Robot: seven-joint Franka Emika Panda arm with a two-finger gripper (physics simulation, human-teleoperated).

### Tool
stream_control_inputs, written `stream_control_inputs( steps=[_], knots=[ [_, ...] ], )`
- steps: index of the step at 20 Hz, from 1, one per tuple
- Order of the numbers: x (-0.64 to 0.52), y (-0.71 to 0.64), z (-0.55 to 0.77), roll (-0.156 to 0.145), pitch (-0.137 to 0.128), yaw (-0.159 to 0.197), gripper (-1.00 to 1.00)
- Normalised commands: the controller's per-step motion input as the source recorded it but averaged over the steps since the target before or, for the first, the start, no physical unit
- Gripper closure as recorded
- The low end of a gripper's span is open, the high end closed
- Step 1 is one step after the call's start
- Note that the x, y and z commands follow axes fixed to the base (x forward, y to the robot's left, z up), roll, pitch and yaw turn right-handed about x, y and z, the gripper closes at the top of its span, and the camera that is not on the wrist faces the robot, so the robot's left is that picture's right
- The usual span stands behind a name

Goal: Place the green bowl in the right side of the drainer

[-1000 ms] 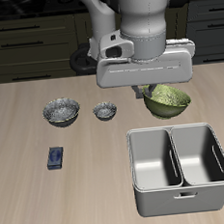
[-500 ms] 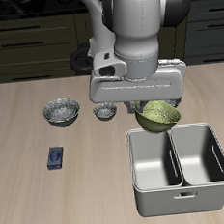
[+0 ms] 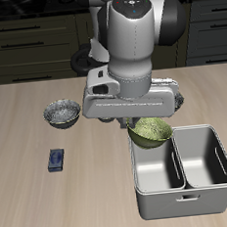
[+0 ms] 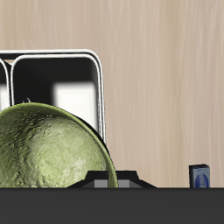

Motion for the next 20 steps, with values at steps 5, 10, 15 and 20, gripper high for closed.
stream_control_inputs(
  steps=[5,10,15,20],
  knots=[
    [0.05,0.04,-0.28,0.008,0.042,0.041,1.0],
    [-0.05,0.15,-0.1,0.029,0.007,0.055,-1.0],
    [-0.02,0.05,0.0,0.018,0.005,0.006,-1.0],
    [-0.06,0.04,0.12,0.006,-0.015,-0.003,-1.0]
  ],
)
